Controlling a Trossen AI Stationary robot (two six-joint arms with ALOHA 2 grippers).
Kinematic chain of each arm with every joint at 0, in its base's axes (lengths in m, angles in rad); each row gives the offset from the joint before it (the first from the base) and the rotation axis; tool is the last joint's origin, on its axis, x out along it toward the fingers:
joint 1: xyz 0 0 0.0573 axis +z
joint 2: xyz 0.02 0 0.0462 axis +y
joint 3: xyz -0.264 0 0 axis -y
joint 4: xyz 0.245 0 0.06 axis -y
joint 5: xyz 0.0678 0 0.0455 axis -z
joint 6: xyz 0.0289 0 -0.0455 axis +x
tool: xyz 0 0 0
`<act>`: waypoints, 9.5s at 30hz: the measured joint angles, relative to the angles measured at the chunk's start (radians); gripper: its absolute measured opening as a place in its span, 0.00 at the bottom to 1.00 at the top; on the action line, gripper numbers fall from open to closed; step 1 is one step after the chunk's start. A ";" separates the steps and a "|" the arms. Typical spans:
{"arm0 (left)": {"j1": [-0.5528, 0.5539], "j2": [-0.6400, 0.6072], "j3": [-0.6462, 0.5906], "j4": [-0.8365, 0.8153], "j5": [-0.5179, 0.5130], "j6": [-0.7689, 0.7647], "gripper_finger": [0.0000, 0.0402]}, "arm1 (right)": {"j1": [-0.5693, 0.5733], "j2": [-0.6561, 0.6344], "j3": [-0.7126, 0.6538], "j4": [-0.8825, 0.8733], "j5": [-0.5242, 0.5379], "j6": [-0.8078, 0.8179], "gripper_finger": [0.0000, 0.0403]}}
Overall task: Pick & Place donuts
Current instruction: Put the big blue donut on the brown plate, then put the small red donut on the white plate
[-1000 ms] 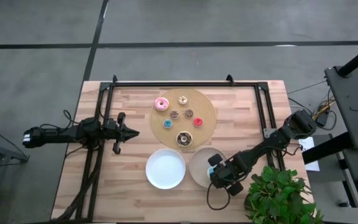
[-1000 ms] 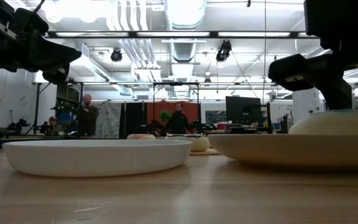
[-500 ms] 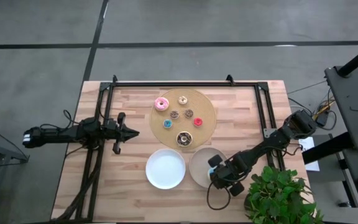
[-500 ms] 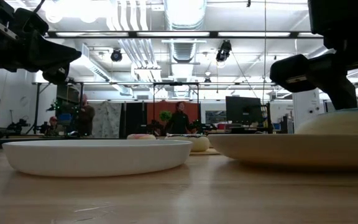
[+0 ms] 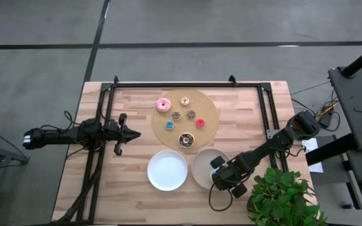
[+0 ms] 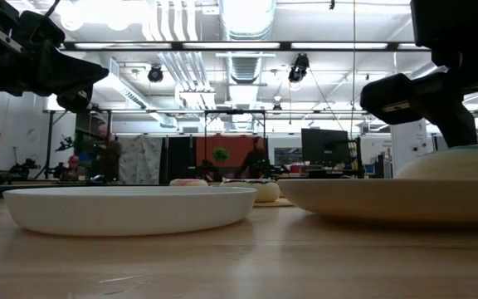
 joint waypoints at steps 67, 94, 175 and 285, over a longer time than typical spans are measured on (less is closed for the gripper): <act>0.000 0.000 0.000 -0.001 0.000 0.000 0.00 | -0.114 -0.143 0.137 -0.036 -0.040 -0.034 0.47; 0.000 0.000 0.000 0.000 0.000 0.000 0.00 | -0.508 -0.142 0.182 -0.016 0.040 0.055 0.47; 0.000 0.002 0.000 0.000 0.000 0.000 0.00 | -0.773 -0.089 0.166 -0.016 0.036 -0.016 0.63; 0.000 0.002 0.000 0.000 0.000 0.000 0.00 | -0.852 0.258 0.284 -0.052 0.001 -0.240 0.64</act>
